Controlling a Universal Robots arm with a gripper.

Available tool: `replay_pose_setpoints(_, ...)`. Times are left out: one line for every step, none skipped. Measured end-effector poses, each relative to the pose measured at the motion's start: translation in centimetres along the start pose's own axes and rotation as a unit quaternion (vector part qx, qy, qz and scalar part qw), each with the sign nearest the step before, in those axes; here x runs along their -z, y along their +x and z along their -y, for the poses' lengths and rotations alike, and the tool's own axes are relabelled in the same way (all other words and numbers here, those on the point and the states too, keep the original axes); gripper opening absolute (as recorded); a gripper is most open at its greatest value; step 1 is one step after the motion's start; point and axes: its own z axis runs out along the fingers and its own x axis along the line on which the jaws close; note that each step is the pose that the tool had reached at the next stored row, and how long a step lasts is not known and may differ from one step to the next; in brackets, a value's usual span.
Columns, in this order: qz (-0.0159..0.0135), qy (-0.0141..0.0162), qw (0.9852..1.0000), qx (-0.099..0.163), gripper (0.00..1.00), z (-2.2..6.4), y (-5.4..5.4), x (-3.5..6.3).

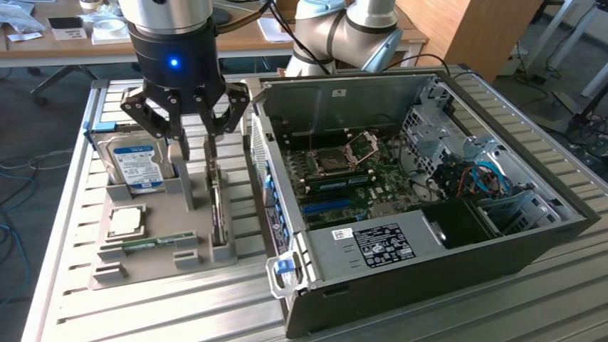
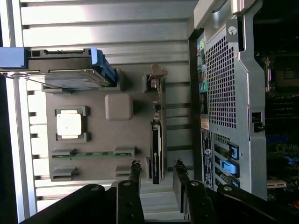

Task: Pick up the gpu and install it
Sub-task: 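Pick up the gpu and move the gpu toward the slot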

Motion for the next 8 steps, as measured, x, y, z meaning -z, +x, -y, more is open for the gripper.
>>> replay_pose_setpoints(0.0,0.0,1.0,0.0,0.42,0.01,0.0,-0.07)
replay_pose_setpoints(0.0,0.0,1.0,0.0,0.42,0.01,0.0,-0.17)
replay_pose_setpoints(0.0,0.0,1.0,0.0,0.42,0.01,0.01,-0.27)
replay_pose_setpoints(0.0,0.0,1.0,0.0,0.42,0.02,0.01,-0.37)
replay_pose_setpoints(0.0,0.0,1.0,0.0,0.42,0.02,0.01,-0.44)
replay_pose_setpoints(-0.0001,0.0001,1.0,0.0,0.42,0.02,0.01,-0.45)
replay_pose_setpoints(-0.0001,0.0001,1.0,0.0,0.42,0.02,0.01,-0.44)
replay_pose_setpoints(-0.0001,0.0001,1.0,0.0,0.42,0.02,0.01,-0.45)
